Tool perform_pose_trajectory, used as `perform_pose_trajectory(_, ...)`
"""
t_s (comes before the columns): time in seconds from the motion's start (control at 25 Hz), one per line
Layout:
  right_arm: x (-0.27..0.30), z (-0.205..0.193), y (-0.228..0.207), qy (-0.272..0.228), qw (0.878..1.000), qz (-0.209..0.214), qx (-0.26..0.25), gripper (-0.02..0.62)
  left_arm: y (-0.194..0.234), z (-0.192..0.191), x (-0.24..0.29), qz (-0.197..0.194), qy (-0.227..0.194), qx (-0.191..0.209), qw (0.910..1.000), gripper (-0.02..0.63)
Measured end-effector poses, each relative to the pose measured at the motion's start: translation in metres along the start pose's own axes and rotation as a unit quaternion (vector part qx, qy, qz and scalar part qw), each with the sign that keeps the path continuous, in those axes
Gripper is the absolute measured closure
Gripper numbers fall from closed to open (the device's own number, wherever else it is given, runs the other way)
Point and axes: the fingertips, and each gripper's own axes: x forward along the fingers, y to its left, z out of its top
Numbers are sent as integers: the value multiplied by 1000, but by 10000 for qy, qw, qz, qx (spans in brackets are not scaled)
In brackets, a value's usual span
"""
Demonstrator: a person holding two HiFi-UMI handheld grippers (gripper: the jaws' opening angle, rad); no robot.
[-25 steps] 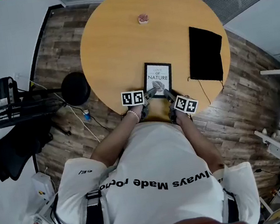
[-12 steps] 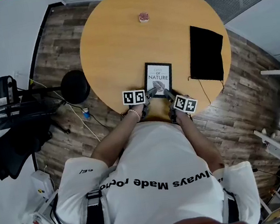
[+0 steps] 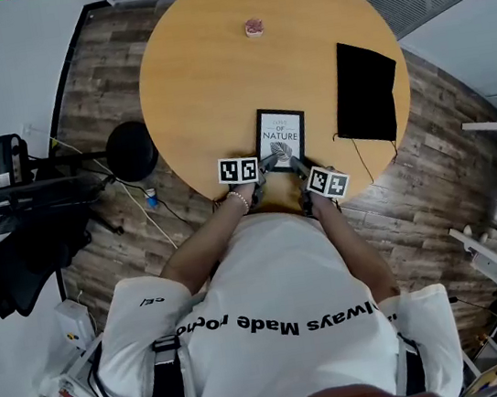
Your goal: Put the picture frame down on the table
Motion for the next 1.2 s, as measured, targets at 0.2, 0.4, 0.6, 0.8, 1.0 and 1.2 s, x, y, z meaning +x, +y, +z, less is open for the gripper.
perform_pose_trajectory(0.2, 0, -3, -3, 57, 10000, -47, -63, 426, 2, -4, 2, 82, 45, 18, 10000, 397)
perform_pose_trajectory(0.4, 1, -3, -5, 98, 9999, -71, -69, 425, 3, -4, 5, 158, 93, 77, 9998, 393)
perform_pose_trajectory(0.6, 0, -5, -6, 99, 9998, -112, -107, 423, 3, -5, 4, 317, 140, 197, 9992, 383)
perform_pose_trajectory(0.8, 1, -8, -6, 115, 9997, -159, -147, 422, 6, -7, 3, 533, 210, 405, 9975, 368)
perform_pose_trajectory(1.0, -1, -8, -8, 120, 9996, -204, -184, 420, 5, -8, 3, 704, 227, 556, 9957, 359)
perform_pose_trajectory(1.2, -3, -10, -10, 102, 9995, -237, -174, 420, 4, -10, 4, 799, 258, 640, 9944, 354)
